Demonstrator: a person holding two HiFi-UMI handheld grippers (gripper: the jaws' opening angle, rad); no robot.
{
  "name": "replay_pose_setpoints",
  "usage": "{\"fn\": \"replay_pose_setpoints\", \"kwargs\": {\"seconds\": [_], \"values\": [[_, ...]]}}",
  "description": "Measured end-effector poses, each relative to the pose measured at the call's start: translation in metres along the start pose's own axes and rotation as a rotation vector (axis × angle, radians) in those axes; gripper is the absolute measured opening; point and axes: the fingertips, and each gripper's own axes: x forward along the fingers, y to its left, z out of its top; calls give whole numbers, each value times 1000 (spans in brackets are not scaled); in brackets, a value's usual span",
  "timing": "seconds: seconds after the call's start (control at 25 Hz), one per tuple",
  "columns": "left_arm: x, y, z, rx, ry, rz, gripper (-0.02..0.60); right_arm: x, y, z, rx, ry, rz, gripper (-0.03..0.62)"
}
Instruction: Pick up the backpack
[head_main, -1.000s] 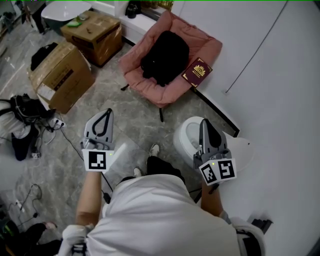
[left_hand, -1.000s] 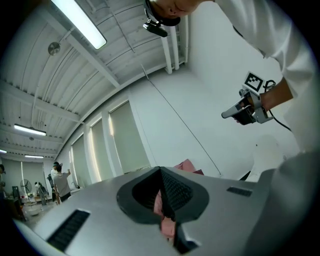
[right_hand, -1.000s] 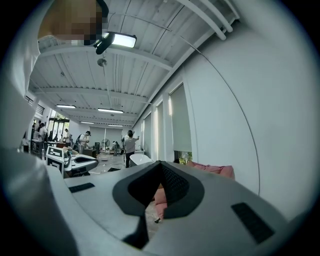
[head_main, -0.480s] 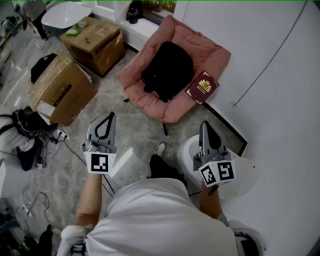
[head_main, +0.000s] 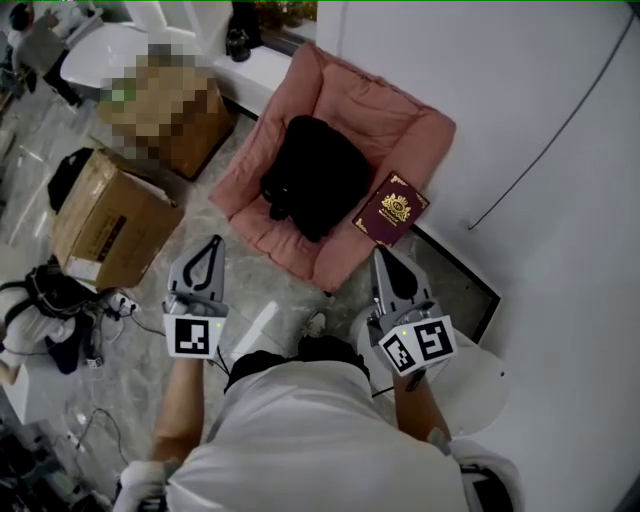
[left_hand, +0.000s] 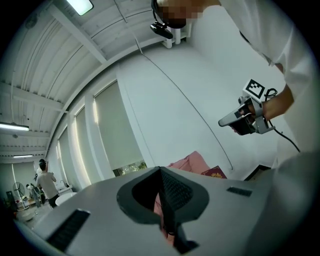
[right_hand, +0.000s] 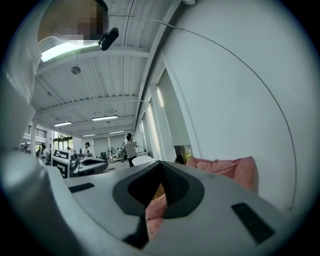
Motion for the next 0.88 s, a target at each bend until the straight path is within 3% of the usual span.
{"fn": "replay_pose_setpoints", "kwargs": {"seconds": [0.12,0.2,0.52,0.88], "values": [[18,6,-1,91,26,-32,6,25,-8,3,-3,2,24,20],[24,13,-5,96,37,-39,6,40,-8,0,6,10,31,20],[69,46,-46,-69,28,-67,6,96,1,-2,-10,57,-4,20],[155,52,-77,-184,-21,-219,6,131,-20,0,-72,118,-136,20]]}}
